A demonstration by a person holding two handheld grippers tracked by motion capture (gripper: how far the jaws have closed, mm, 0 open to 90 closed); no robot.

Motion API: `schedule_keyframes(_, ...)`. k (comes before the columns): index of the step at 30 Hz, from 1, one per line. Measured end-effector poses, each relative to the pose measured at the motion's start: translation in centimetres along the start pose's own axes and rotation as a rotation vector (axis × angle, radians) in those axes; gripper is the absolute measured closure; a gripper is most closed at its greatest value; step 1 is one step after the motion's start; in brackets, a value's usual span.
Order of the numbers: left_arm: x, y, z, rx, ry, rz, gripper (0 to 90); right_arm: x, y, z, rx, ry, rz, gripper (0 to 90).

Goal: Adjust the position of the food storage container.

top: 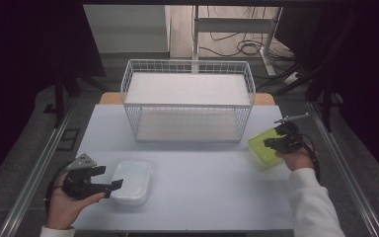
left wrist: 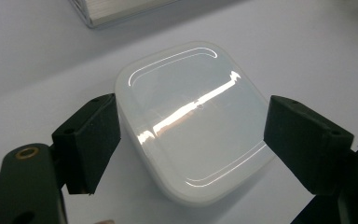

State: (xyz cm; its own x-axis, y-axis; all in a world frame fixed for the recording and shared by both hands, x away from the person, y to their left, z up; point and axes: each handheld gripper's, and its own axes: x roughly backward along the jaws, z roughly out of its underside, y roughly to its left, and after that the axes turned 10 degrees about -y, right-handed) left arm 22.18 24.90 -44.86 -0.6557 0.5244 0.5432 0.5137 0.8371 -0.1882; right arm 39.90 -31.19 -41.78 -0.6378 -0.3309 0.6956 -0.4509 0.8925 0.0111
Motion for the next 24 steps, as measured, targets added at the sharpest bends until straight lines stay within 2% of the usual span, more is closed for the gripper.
schedule_keyframes(1,0.0,0.0,0.0,0.0,0.0,0.0,18.3,-0.2,-0.6,-0.2,-0.001,0.0,0.003,88.0)
schedule_keyframes(3,-0.1,0.2,0.0,0.005,0.001,-0.001,18.3,-0.7,-2.2,-0.5,0.011,0.002,0.049,89.0)
schedule_keyframes(4,-0.1,0.2,0.0,0.005,0.001,-0.003,18.4,-1.1,-3.2,-0.5,-0.003,0.013,0.06,89.1)
schedule_keyframes(8,-0.2,0.2,-0.1,0.0,-0.001,-0.002,18.4,-1.8,-5.4,-0.5,-0.025,0.03,0.097,89.3)
schedule_keyframes(15,-0.3,0.4,0.0,-0.004,0.009,-0.009,18.5,-2.2,-7.9,-0.8,-0.019,0.036,0.151,89.3)
schedule_keyframes(18,-0.1,0.5,-0.1,-0.006,0.01,-0.011,18.5,-2.3,-9.2,-0.5,-0.034,0.039,0.182,89.3)
schedule_keyframes(19,-0.1,0.5,-0.1,-0.006,0.01,-0.011,18.5,-2.3,-9.2,-0.5,-0.034,0.039,0.182,89.3)
schedule_keyframes(20,-0.1,0.6,0.0,-0.001,0.007,-0.013,18.5,-2.4,-10.0,-0.3,-0.043,0.046,0.201,89.3)
schedule_keyframes(24,-0.3,0.7,0.2,0.002,0.021,-0.02,18.5,-3.0,-10.7,-0.1,-0.024,0.062,0.215,89.3)
